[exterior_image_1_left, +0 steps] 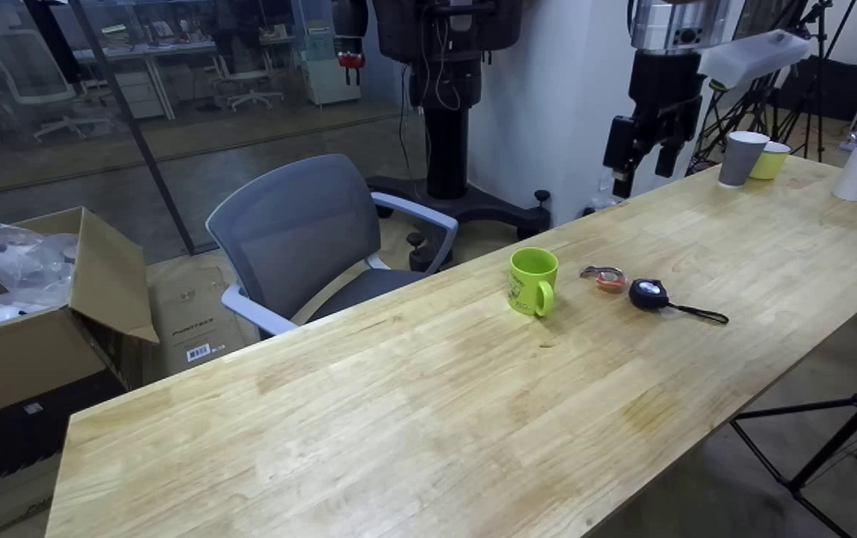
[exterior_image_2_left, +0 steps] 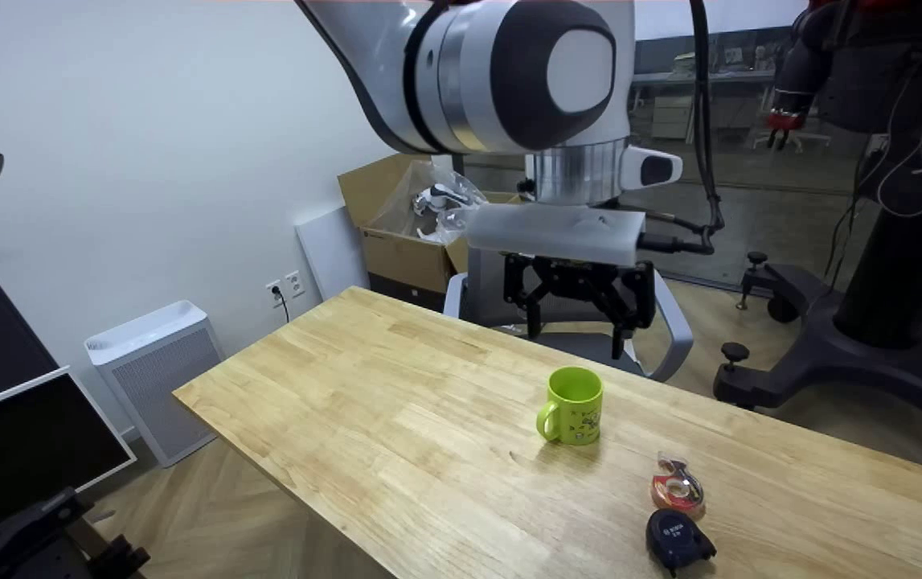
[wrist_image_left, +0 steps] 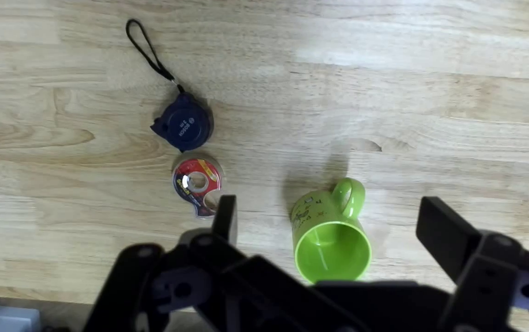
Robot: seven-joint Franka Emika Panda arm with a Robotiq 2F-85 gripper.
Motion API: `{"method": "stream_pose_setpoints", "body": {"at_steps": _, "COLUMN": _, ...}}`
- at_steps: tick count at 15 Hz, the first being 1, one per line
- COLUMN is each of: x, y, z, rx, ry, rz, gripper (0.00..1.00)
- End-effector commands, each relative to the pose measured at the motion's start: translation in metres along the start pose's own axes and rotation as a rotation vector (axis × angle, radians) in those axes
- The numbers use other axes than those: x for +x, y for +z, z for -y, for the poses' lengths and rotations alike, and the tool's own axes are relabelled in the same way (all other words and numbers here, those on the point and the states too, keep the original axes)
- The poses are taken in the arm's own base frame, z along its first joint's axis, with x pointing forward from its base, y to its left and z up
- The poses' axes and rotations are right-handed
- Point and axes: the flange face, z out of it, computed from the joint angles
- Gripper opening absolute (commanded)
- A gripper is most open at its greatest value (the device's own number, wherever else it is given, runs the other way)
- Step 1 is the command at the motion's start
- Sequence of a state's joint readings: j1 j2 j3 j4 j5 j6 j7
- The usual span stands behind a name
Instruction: Move the green mug to the left
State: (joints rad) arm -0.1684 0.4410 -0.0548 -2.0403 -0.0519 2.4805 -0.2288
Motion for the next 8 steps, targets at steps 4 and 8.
{"method": "stream_pose_setpoints", "body": {"at_steps": 4, "x": 0.021, "y": 0.029, "z": -0.008, "rx": 0.045, "ry": -0.077, "rz": -0.020, "gripper": 1.00}}
{"method": "stream_pose_setpoints", "body": {"at_steps": 8, "x": 0.036, "y": 0.045, "z": 0.009, "rx": 0.062, "ry": -0.120, "rz": -0.010, "gripper": 1.00}}
